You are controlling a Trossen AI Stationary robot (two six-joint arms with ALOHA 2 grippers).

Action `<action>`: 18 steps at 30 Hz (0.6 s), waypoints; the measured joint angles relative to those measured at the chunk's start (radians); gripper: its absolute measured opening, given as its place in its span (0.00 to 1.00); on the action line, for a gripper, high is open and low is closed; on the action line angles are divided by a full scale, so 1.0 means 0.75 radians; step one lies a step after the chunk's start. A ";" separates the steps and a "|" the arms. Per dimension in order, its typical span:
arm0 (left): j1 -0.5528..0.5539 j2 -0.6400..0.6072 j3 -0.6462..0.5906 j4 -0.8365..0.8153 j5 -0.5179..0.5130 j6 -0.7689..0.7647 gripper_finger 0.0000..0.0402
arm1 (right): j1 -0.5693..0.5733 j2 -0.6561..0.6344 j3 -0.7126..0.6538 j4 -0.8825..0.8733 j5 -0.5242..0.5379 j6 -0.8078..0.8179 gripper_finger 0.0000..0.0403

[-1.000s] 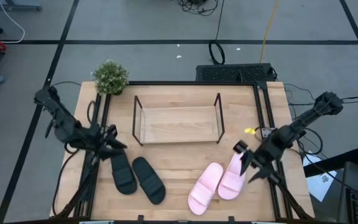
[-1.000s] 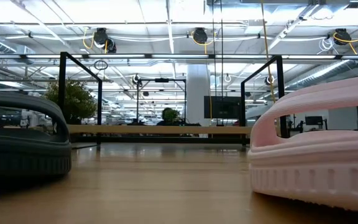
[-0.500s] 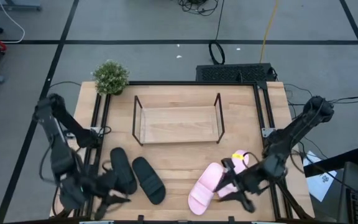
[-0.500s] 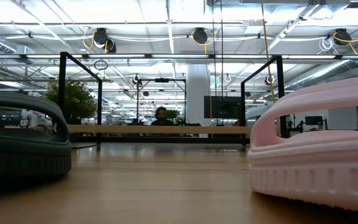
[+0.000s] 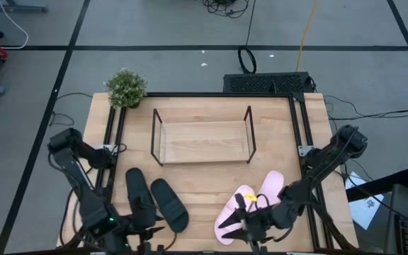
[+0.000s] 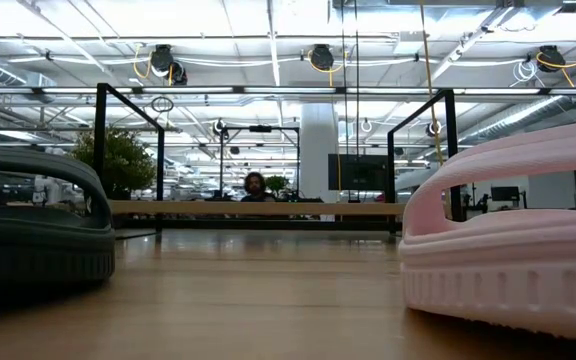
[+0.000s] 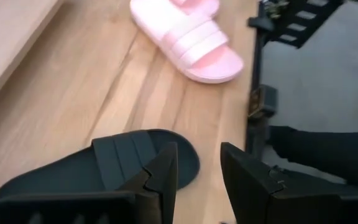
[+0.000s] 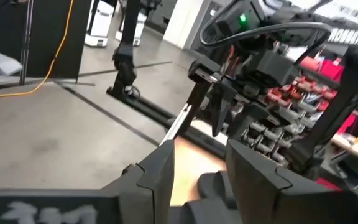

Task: Pick and place slides into the shelf
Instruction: Put the left black pair of slide on the shelf

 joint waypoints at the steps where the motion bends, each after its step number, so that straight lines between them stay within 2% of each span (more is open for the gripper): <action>1: 0.012 0.021 0.000 0.010 0.008 0.000 0.29 | 0.000 0.014 0.000 0.000 0.001 0.009 0.33; 11: 0.098 0.195 0.000 0.120 0.180 0.001 0.29 | 0.000 0.055 0.000 -0.026 0.008 -0.022 0.33; 18: 0.118 0.226 -0.001 0.137 0.246 -0.071 0.29 | -0.001 0.056 -0.001 -0.031 0.008 -0.022 0.33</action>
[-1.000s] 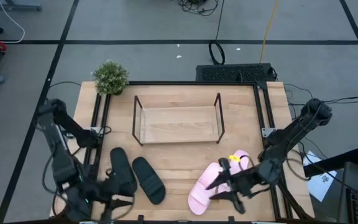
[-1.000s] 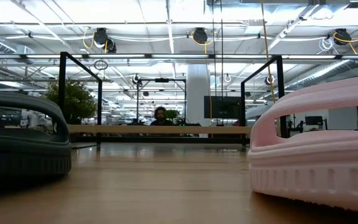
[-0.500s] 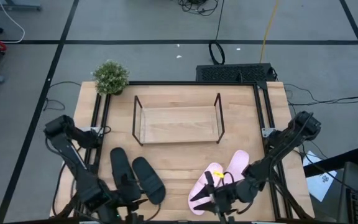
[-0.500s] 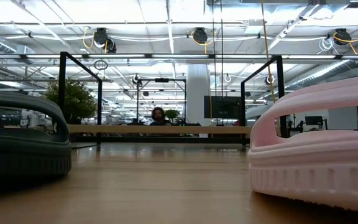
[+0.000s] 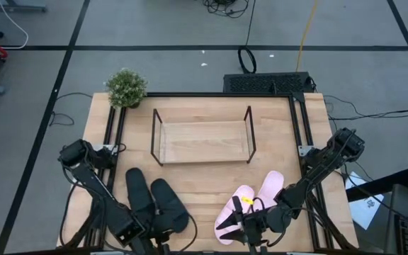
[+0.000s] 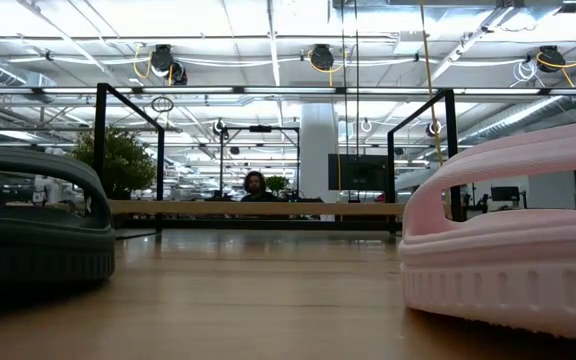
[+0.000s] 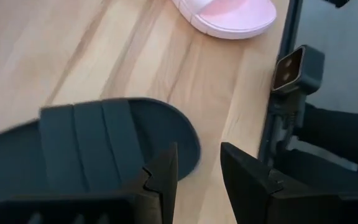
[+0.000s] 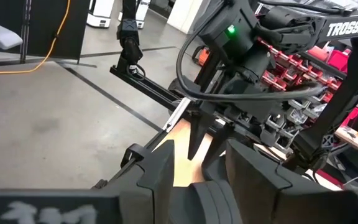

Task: Pick and place slides into the shelf
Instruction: Put the left black pair of slide on the shelf

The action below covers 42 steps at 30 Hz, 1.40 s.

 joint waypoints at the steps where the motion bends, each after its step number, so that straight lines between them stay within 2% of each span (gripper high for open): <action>1: 0.004 0.000 0.000 0.009 0.001 -0.016 0.29 | 0.000 0.000 0.000 0.000 0.000 0.000 0.33; 5: 0.020 -0.005 0.000 0.051 0.007 -0.019 0.29 | 0.000 0.000 -0.001 -0.003 0.001 0.000 0.33; 9: 0.042 -0.005 0.000 0.038 0.101 -0.020 0.29 | 0.000 0.000 -0.001 -0.011 0.008 -0.001 0.33; 17: 0.045 -0.005 0.000 -0.021 0.147 -0.085 0.29 | -0.001 -0.001 -0.001 -0.031 0.211 -0.011 0.33; 26: -0.086 -0.005 0.000 -0.369 0.207 -0.435 0.29 | 0.000 -0.001 -0.001 -0.069 0.208 -0.011 0.33; 32: -0.177 -0.005 -0.001 -0.460 0.244 -0.656 0.29 | -0.001 -0.001 -0.002 -0.072 0.208 -0.046 0.33; 42: -0.208 -0.005 -0.001 -0.615 0.322 -0.824 0.29 | -0.001 -0.001 -0.002 -0.070 0.207 -0.046 0.33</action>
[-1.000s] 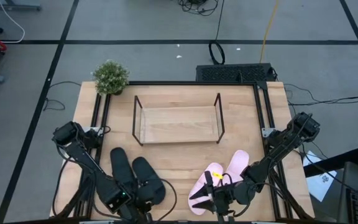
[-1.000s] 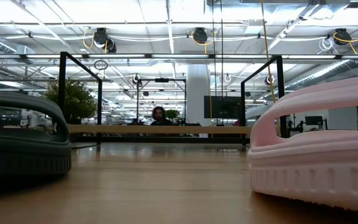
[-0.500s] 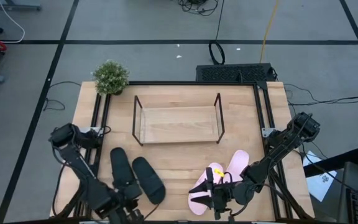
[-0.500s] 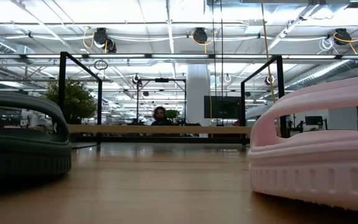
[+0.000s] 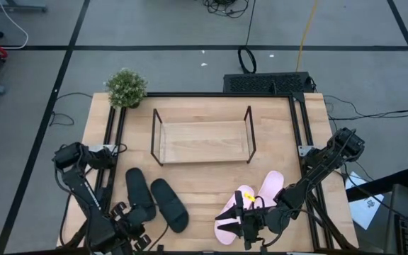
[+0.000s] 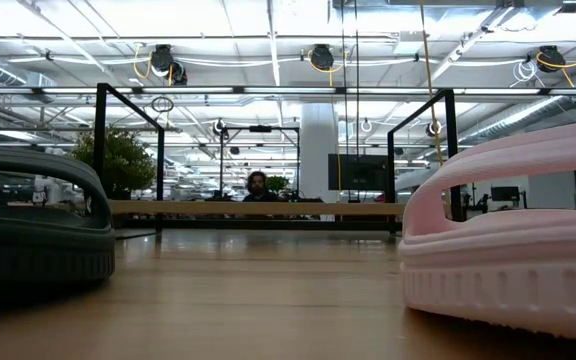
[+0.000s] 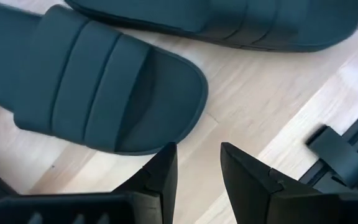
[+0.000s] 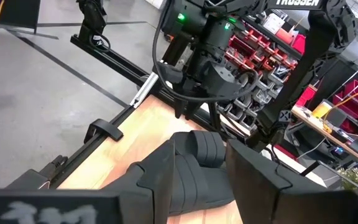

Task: Pick and place slides into the shelf
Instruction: Put the left black pair of slide on the shelf

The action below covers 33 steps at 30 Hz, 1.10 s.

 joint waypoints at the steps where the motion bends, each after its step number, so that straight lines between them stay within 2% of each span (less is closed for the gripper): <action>1: 0.004 0.000 0.000 0.001 0.005 -0.004 0.29 | 0.000 0.000 0.000 0.000 0.000 0.000 0.33; 14: 0.049 0.000 0.000 -0.071 -0.021 0.077 0.29 | 0.000 0.000 0.000 0.000 0.000 0.001 0.33; 24: 0.054 0.000 0.000 -0.010 0.056 0.068 0.29 | 0.000 0.000 0.000 0.001 0.000 0.001 0.33; 33: 0.057 0.001 0.000 -0.012 0.067 0.041 0.29 | -0.001 0.000 -0.001 0.001 0.000 0.002 0.33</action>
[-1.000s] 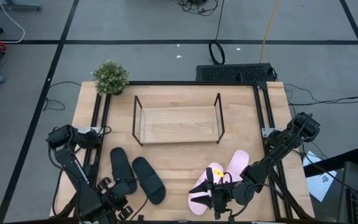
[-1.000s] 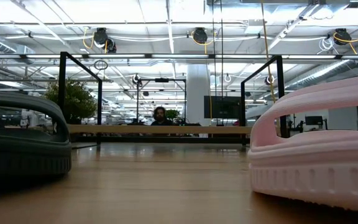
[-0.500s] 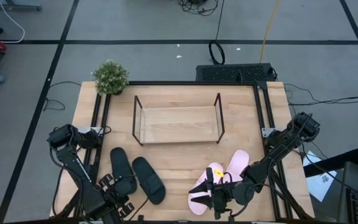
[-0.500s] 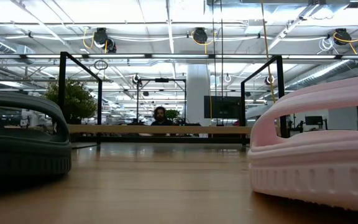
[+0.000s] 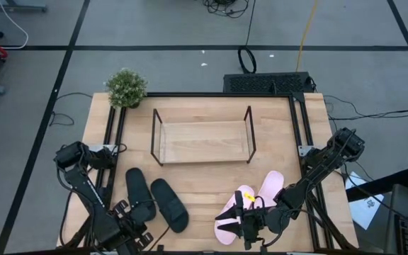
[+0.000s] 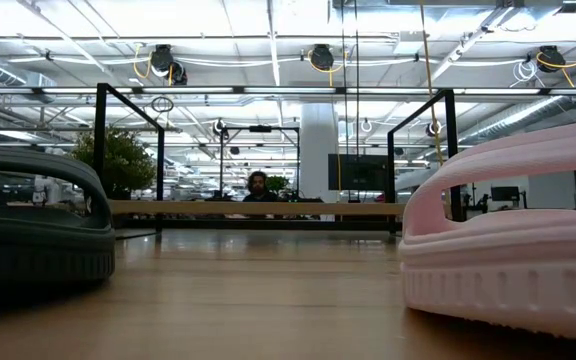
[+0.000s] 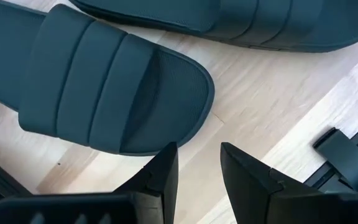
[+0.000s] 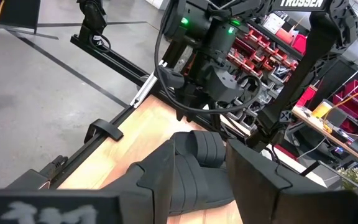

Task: Pick and place slides into the shelf
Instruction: Put the left black pair of slide on the shelf

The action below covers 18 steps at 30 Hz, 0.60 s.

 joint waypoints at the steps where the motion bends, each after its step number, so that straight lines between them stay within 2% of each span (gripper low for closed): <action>1: 0.002 0.000 0.000 -0.004 0.001 -0.005 0.29 | 0.000 0.000 0.000 0.000 0.000 0.000 0.33; 9: 0.033 0.001 0.000 -0.112 -0.001 0.000 0.29 | 0.000 0.000 0.000 0.000 0.000 0.000 0.33; 18: 0.054 0.001 0.000 -0.114 -0.011 0.035 0.29 | 0.000 0.000 0.000 0.000 -0.001 0.000 0.33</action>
